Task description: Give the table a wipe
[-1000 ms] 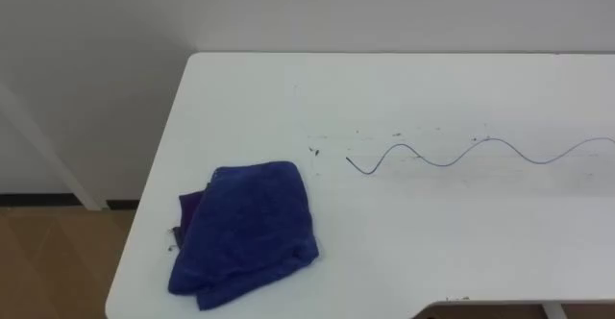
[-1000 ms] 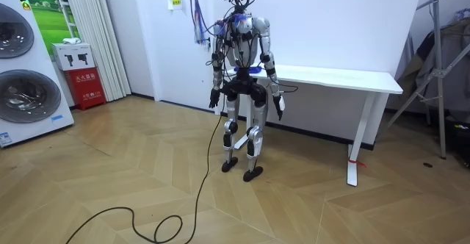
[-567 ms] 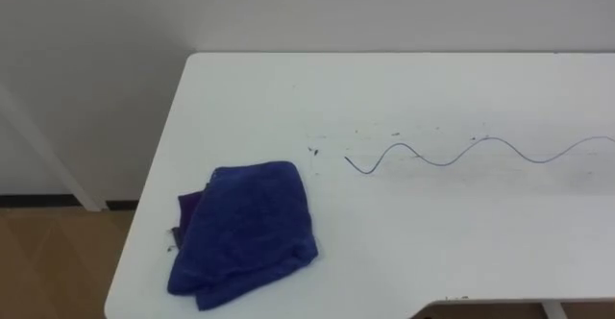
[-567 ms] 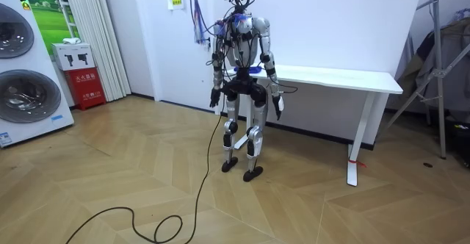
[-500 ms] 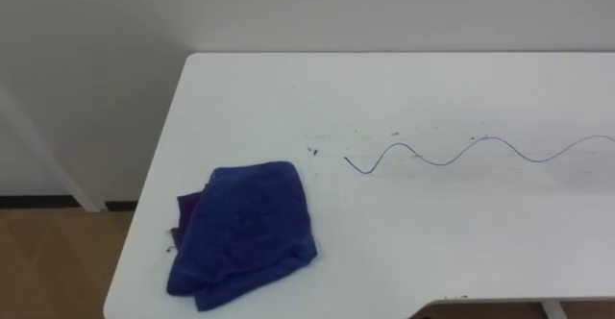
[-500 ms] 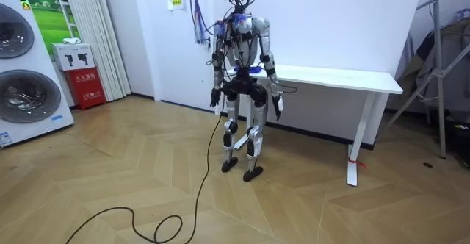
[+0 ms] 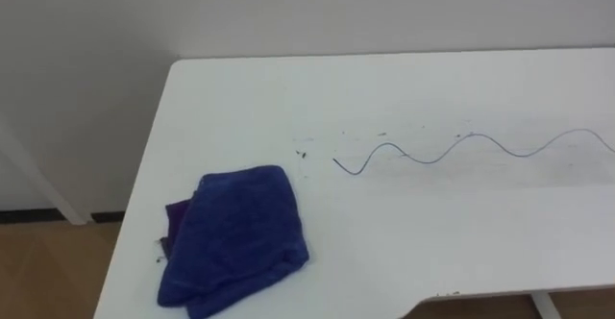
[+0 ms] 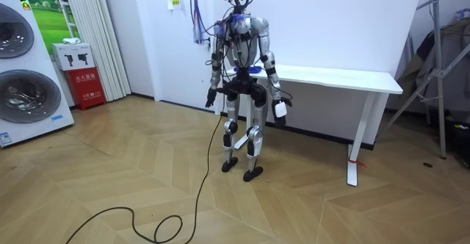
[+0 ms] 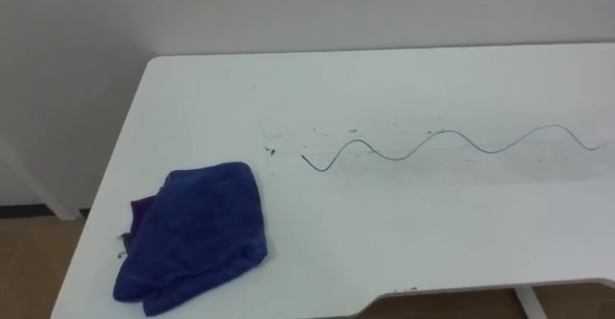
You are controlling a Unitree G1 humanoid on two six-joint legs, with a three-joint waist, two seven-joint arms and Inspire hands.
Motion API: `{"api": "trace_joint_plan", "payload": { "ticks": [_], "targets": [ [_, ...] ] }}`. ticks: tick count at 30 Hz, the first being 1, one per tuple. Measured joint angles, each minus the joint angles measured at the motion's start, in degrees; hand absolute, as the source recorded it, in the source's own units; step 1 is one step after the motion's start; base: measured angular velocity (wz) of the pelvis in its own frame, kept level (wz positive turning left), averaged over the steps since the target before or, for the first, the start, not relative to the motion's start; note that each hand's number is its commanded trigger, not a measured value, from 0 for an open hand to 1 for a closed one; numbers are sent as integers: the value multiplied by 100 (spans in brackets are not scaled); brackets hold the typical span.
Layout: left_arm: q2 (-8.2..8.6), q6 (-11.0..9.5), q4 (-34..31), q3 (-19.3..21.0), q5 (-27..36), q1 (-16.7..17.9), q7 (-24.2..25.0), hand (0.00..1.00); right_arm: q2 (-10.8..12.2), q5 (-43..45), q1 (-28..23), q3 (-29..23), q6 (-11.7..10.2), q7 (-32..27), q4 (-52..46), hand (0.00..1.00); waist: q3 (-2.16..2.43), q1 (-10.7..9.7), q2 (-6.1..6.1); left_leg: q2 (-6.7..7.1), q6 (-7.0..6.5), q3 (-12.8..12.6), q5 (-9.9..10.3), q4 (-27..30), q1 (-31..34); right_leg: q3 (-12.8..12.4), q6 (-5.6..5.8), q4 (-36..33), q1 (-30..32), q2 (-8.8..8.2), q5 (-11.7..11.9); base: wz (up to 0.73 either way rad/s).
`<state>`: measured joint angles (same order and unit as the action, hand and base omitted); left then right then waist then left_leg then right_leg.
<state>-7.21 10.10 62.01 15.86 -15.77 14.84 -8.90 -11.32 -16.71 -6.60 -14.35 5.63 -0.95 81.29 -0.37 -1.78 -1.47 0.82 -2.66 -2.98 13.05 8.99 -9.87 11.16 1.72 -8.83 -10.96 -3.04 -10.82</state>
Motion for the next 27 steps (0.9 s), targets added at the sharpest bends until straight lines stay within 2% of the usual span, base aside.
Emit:
{"api": "trace_joint_plan", "payload": {
  "ticks": [2,3,4,6,9,11,14,16,17,19,21,22,24,25,26,27],
  "targets": [
    [-182,3,-8,109,8,6,6,0,-251,-10,-31,-550,139,-151,22,0,5,-118,-50,0,0,-1,0,-31,11,7,1,10,1,1,0,-2],
    [-313,5,-7,240,8,-12,29,0,-481,-86,-1,-941,207,-241,37,0,11,-167,-103,2,0,-9,0,-28,14,-9,1,13,11,3,0,-5],
    [-375,5,-6,307,7,-20,30,0,-604,-105,18,-1128,218,-312,35,0,16,-203,-119,2,0,-13,-1,-26,13,-15,1,13,14,7,0,-8],
    [-569,-7,-16,440,40,-67,21,0,-1056,-138,129,-1538,215,-775,-123,0,24,-298,-160,0,2,-55,-1,-19,-9,-89,0,0,14,14,0,-13],
    [-596,-25,-62,473,55,-155,29,0,-1434,-90,414,-1615,205,-1348,-655,0,21,-288,-199,-13,1,-201,0,-23,-25,-187,-2,-95,112,16,1,-24],
    [-592,-90,-69,462,57,-197,41,0,-1480,-27,633,-1628,197,-1664,-1210,0,26,-281,-232,-19,0,-261,-1,-18,28,-259,-3,-128,204,25,2,-19],
    [-590,-101,-92,189,51,-242,66,0,-1472,383,906,-1380,204,-2041,-2479,0,29,-254,-281,-20,-2,-329,-2,35,95,-322,-2,-196,332,24,4,-13],
    [-570,-175,-115,82,53,-263,70,0,-1343,1153,935,-1179,189,-2323,-3906,0,38,-207,-289,-23,-3,-342,-2,37,143,-322,-2,-201,423,28,7,-4],
    [-561,-181,-119,65,50,-268,69,0,-1301,1337,935,-1090,184,-2393,-4315,0,47,-188,-273,-30,-2,-345,-3,38,157,-320,-4,-200,439,31,8,0],
    [-544,-204,-140,-121,41,-313,55,0,-1134,2160,931,-686,139,-2533,-5702,0,66,-98,-244,-40,4,-345,-6,45,171,-319,-9,-191,449,49,11,0],
    [-531,-213,-235,-303,49,-305,57,0,-1013,2674,886,-401,128,-2536,-6727,0,65,-39,-250,-20,9,-337,-9,69,196,-306,-10,-184,444,55,12,6],
    [-532,-229,-283,-460,81,-302,43,0,-956,2941,878,-156,79,-2587,-7280,0,59,54,-239,-22,9,-310,-9,103,226,-263,-11,-181,446,51,12,7],
    [-540,-284,-327,-776,188,-299,24,0,-941,3264,883,340,-71,-2555,-7829,0,43,114,-212,-27,10,-284,-9,108,214,-243,-11,-163,419,46,12,13],
    [-534,-324,-368,-940,175,-300,24,0,-920,3549,871,637,-135,-2478,-8053,0,50,162,-225,-48,10,-262,-9,102,197,-260,-11,-139,406,38,12,15],
    [-523,-343,-386,-986,164,-314,25,0,-920,3683,861,762,-143,-2436,-8150,0,45,212,-217,-44,10,-263,-9,92,186,-272,-11,-112,389,36,12,4],
    [-509,-391,-408,-1048,164,-356,28,0,-920,3845,862,999,-187,-2380,-8311,0,47,354,-222,-38,10,-262,-9,54,174,-287,-10,-75,382,33,12,-11]
  ]
}}
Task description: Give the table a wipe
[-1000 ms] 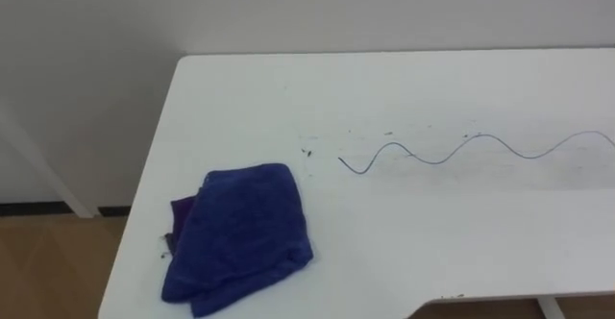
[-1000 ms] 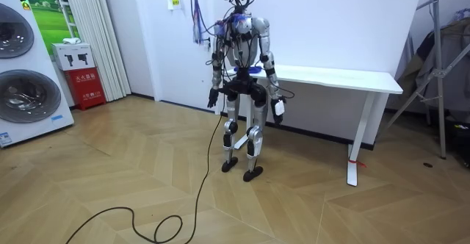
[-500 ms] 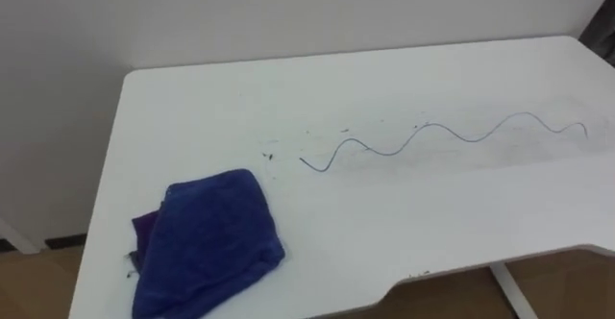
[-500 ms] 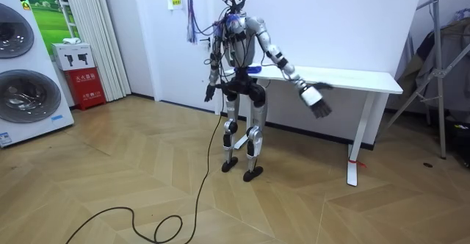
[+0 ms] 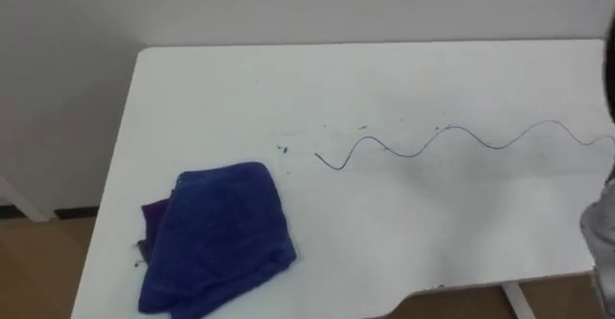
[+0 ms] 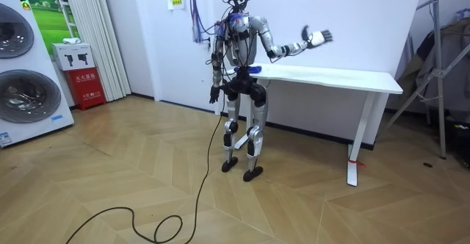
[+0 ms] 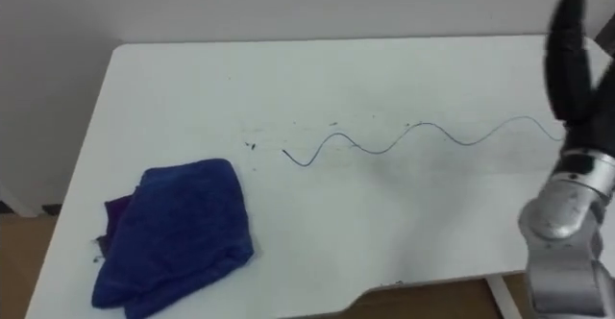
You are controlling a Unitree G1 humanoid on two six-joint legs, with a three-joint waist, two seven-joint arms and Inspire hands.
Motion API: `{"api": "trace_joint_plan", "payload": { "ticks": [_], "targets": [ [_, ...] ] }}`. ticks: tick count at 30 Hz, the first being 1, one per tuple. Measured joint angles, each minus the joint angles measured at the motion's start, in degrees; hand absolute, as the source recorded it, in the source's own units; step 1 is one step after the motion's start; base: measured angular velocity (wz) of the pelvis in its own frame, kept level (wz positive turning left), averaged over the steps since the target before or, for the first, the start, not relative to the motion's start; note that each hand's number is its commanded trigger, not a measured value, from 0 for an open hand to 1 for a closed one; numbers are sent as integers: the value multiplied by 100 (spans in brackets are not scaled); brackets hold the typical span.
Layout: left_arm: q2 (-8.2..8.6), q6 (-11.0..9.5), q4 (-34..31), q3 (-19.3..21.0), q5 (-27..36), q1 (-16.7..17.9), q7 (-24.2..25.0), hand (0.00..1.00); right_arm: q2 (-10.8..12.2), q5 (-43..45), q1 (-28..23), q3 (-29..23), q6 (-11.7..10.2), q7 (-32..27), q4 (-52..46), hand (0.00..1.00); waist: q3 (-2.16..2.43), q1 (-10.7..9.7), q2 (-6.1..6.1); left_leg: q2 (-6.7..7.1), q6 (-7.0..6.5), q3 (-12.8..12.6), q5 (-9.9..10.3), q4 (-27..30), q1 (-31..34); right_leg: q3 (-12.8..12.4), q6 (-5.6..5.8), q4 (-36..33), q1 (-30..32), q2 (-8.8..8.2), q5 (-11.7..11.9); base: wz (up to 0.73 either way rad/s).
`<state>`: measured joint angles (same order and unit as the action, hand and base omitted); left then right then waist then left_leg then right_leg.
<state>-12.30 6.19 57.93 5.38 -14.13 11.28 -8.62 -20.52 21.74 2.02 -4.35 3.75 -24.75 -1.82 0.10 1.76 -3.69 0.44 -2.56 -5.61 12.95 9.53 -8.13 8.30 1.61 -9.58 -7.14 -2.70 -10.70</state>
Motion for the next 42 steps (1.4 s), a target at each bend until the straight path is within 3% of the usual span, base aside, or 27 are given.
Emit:
{"api": "trace_joint_plan", "payload": {
  "ticks": [1,9,17,21,29,35,42],
  "targets": [
    [9,-42,1,-16,0,-51,0,0,0,200,2,241,-13,46,-135,0,-21,104,32,-1,0,-20,0,-5,1,-22,0,-8,5,-1,0,-11],
    [10,-159,16,-389,20,-147,-41,0,9,1191,207,1505,-127,639,-667,0,-39,439,64,2,-1,20,-1,-3,69,50,0,3,27,-3,0,2],
    [-10,-394,96,-896,101,-343,63,0,19,2157,245,2654,-402,1160,-914,0,-36,587,52,12,1,237,-3,17,170,308,0,9,22,-20,0,14],
    [-24,-402,172,-1013,102,-362,79,0,-5,2363,231,3135,-362,1524,-777,0,-47,659,-3,15,1,267,-3,16,189,342,0,9,31,-25,0,2],
    [-27,-383,192,-1008,103,-380,75,0,0,2984,-58,3364,-376,1749,-430,0,-33,779,-46,30,0,322,-3,6,183,390,1,98,-44,-28,1,4],
    [-34,-483,194,-1009,66,-389,49,0,-10,3314,-417,3482,-400,1758,-63,0,-81,806,-92,30,1,344,-3,-1,253,426,1,103,-17,-27,1,1],
    [-38,-486,172,-1009,56,-400,34,0,-9,3560,-540,3481,-520,1733,48,0,-76,790,-98,31,1,372,-3,1,276,448,1,103,-4,-27,1,1]
  ]
}}
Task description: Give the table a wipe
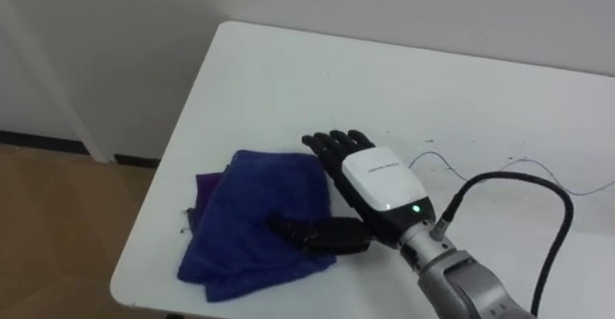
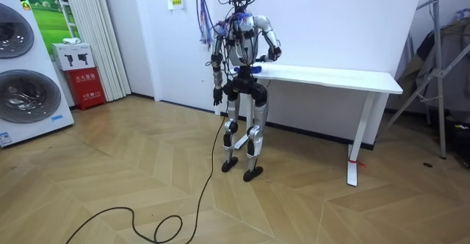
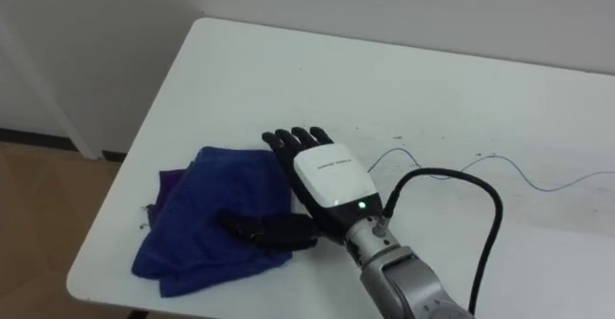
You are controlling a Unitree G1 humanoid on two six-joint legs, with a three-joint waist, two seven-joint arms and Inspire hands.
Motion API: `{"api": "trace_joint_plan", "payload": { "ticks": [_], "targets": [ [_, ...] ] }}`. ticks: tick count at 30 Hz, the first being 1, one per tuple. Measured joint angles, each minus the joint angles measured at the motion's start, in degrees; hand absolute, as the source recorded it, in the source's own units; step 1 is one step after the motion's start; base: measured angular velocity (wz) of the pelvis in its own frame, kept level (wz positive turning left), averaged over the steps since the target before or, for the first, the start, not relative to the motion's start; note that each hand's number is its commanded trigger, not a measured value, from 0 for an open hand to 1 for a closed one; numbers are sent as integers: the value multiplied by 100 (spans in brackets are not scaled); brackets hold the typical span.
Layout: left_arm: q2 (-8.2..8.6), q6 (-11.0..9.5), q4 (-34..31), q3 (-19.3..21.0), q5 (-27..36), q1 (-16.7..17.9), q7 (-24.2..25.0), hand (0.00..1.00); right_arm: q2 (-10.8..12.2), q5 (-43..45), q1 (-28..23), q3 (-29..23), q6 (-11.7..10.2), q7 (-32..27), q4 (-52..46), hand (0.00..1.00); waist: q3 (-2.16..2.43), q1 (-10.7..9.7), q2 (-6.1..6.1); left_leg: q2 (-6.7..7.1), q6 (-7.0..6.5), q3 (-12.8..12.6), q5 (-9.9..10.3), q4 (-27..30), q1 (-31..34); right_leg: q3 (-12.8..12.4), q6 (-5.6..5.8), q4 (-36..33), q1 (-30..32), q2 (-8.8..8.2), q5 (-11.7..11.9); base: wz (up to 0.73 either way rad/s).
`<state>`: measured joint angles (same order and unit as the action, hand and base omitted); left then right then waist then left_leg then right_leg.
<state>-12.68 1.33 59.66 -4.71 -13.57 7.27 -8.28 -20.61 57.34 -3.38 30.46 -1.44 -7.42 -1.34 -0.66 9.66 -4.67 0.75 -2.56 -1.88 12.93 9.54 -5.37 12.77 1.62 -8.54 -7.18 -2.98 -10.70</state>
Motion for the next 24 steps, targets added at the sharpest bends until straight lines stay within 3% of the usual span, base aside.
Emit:
{"api": "trace_joint_plan", "payload": {
  "ticks": [6,14,24],
  "targets": [
    [-3,7,33,-14,-1,-6,-7,0,6,444,-102,33,21,-8,574,0,11,5,-5,4,0,54,0,23,64,29,0,-1,31,-2,0,3],
    [1,44,59,-110,-234,16,-153,0,20,903,-227,73,31,-501,591,0,16,53,27,7,0,157,0,68,71,155,0,1,-16,-2,0,7],
    [40,66,215,-101,-243,37,-251,0,311,1022,-169,131,-7,-881,187,0,61,282,9,8,5,170,-3,80,81,156,0,0,-29,-1,0,0]
  ]
}}
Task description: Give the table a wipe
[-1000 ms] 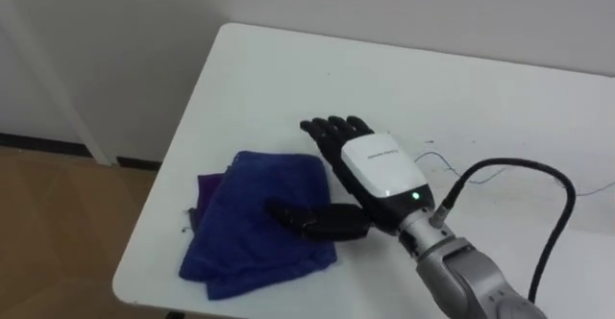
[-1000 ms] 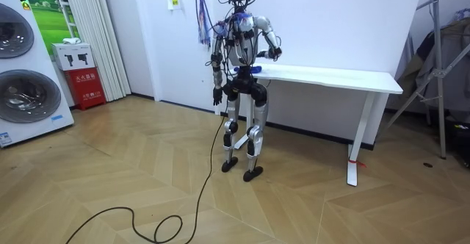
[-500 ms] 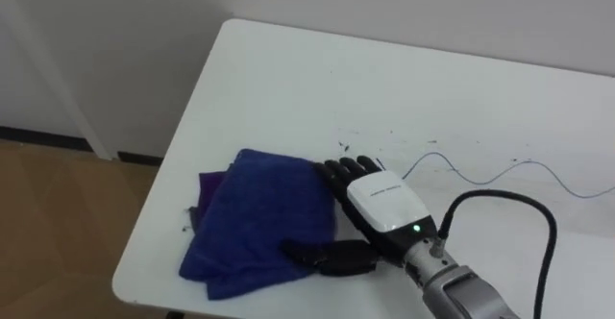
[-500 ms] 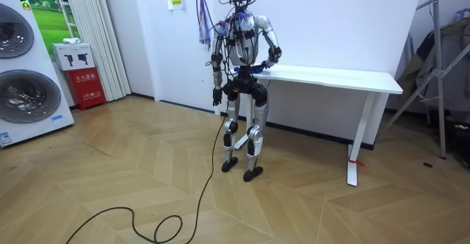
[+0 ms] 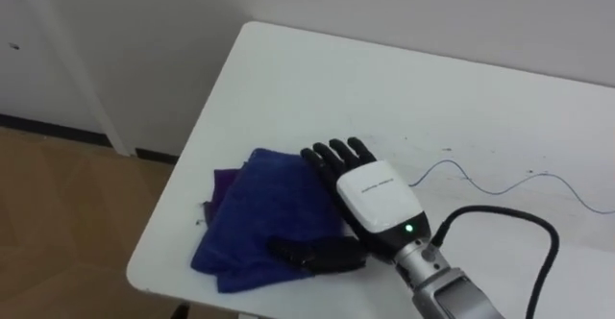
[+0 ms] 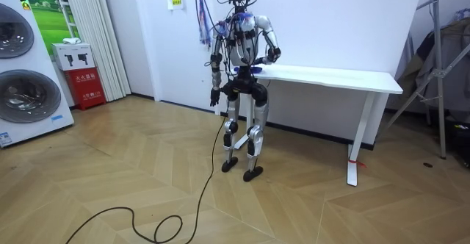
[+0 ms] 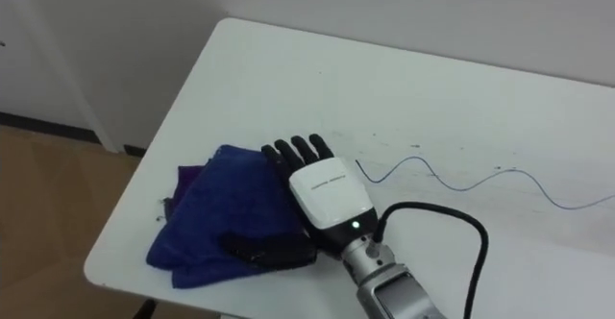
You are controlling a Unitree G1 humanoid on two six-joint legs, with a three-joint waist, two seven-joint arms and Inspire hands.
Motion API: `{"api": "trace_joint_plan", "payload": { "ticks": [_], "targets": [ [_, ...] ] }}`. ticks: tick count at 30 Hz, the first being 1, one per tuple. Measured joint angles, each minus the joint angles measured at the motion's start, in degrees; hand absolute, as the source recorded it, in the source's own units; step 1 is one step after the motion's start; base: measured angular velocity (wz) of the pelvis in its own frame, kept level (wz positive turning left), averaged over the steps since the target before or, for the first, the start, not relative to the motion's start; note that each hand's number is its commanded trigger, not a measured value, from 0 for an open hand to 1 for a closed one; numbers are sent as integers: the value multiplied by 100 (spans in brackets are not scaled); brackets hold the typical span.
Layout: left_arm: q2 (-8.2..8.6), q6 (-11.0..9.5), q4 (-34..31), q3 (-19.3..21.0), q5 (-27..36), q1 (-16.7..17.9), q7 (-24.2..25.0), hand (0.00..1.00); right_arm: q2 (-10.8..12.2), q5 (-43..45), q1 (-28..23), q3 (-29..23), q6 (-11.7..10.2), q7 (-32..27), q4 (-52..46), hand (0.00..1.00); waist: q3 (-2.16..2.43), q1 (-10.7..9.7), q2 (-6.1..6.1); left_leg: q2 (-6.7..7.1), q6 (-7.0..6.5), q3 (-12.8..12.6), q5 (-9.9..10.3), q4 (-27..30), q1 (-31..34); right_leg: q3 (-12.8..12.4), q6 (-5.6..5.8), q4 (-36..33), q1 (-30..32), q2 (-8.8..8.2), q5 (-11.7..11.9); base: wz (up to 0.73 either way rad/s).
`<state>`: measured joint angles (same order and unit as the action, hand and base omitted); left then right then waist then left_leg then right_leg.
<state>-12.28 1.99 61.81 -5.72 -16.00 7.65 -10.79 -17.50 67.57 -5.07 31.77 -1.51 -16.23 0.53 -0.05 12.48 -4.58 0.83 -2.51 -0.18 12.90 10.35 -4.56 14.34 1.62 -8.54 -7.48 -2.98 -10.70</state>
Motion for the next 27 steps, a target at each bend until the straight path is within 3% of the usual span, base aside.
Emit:
{"api": "trace_joint_plan", "payload": {
  "ticks": [12,22,27],
  "targets": [
    [14,54,117,0,-4,-24,1,0,20,-27,8,204,-90,-41,-155,0,-18,66,89,6,3,42,0,0,49,20,0,-4,27,0,0,2],
    [13,54,9,-12,-218,-43,26,0,19,-328,225,361,-84,0,-20,0,-8,67,74,7,4,45,-2,9,108,27,0,-6,95,-5,0,1],
    [10,61,-144,-9,-214,-16,26,0,-7,-568,451,511,92,363,532,0,-3,57,5,6,4,111,-2,-33,69,99,0,-1,64,-5,0,5]
  ]
}}
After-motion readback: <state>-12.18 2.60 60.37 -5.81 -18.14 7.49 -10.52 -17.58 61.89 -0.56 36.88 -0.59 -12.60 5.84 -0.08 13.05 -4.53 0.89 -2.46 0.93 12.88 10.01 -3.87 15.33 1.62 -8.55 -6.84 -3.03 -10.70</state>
